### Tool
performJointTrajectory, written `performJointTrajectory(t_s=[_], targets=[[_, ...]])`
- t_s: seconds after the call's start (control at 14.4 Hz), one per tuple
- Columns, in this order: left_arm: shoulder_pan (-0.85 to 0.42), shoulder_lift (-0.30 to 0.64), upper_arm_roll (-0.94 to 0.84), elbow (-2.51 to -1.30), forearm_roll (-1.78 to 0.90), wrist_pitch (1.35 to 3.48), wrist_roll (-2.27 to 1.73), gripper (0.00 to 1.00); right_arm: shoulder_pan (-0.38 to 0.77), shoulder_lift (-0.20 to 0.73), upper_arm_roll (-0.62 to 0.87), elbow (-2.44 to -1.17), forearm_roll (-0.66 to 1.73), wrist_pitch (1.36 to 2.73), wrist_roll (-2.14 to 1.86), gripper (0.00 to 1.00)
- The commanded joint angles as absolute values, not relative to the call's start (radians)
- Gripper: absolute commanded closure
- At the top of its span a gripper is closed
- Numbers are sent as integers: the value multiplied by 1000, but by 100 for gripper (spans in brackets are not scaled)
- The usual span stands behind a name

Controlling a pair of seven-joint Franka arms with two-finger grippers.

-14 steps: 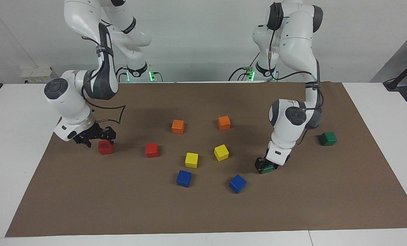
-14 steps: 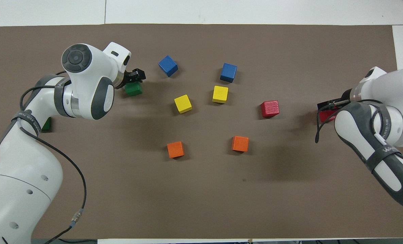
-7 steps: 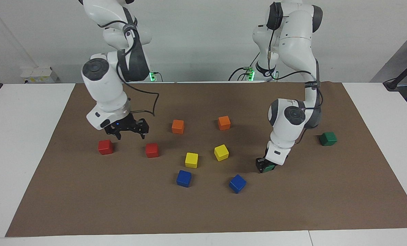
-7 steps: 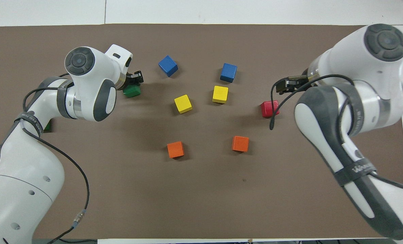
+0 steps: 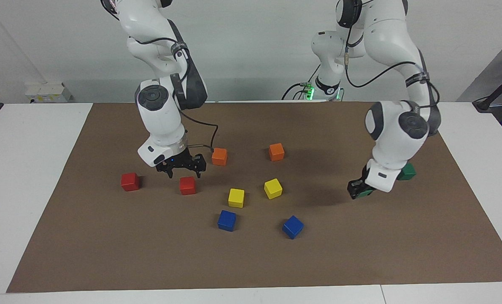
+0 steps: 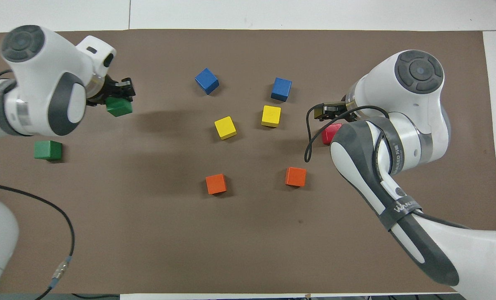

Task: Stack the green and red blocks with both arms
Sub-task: 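Lift the green block with the left gripper while the right gripper grasps red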

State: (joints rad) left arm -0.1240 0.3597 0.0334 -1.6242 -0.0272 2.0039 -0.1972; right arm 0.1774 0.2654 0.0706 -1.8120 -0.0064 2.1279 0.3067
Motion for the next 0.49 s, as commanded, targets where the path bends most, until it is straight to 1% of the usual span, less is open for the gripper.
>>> performJointTrajectory(t_s=[0.0, 0.21, 0.42], targets=[[-23, 232, 25, -1750, -14, 1970, 7, 100, 161, 252, 78, -1879, -9, 2204, 307, 0], [78, 155, 25, -1860, -14, 1985, 225, 100, 161, 255, 78, -1905, -9, 2232, 308, 0], [176, 132, 25, -1916, -14, 2022, 408, 100, 161, 255, 78, -1962, -9, 2285, 295, 1]])
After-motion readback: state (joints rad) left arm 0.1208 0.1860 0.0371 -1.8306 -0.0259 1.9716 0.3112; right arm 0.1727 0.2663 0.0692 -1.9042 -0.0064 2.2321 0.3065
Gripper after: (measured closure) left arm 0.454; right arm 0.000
